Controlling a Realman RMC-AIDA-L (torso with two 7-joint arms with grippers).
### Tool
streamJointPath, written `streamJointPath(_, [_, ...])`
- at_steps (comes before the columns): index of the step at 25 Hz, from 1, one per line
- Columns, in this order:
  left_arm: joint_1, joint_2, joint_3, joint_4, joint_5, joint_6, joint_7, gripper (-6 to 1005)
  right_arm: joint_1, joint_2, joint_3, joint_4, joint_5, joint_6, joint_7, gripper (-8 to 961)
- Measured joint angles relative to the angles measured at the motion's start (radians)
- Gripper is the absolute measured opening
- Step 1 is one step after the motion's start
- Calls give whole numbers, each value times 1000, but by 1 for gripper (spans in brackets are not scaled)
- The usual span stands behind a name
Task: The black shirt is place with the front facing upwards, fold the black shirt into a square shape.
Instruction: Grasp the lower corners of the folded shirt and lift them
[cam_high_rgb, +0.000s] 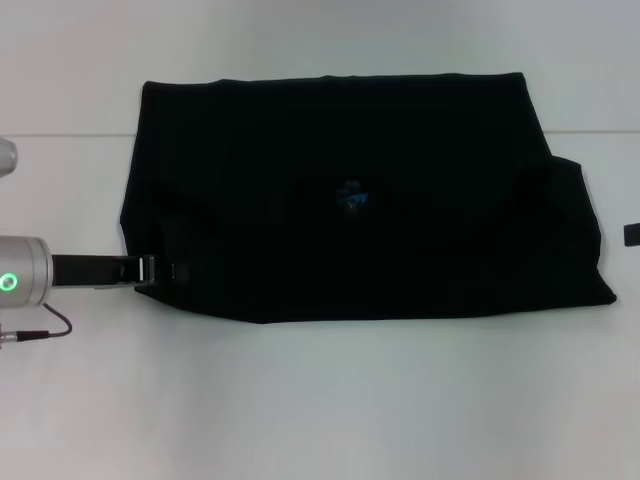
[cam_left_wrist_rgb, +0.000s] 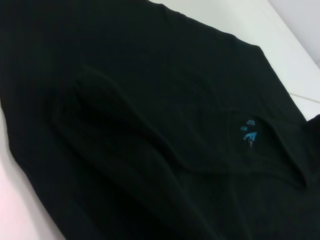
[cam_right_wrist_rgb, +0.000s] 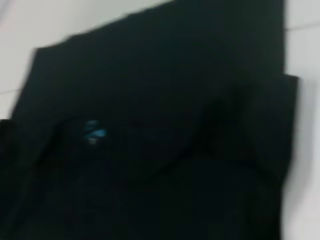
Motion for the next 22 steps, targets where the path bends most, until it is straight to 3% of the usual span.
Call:
streamJointPath(6, [-6,1,2,-1,0,3,4,24,64,22,-20,58,-146,107,41,719])
streamJointPath(14, [-6,3,-1,-1,0,4,5,25,92,40,-88,186,-153,255,40,718])
streamJointPath(22, [-5,3,-2,-3,0,5,5,24,110,67,-111,220,-151,318,33,696])
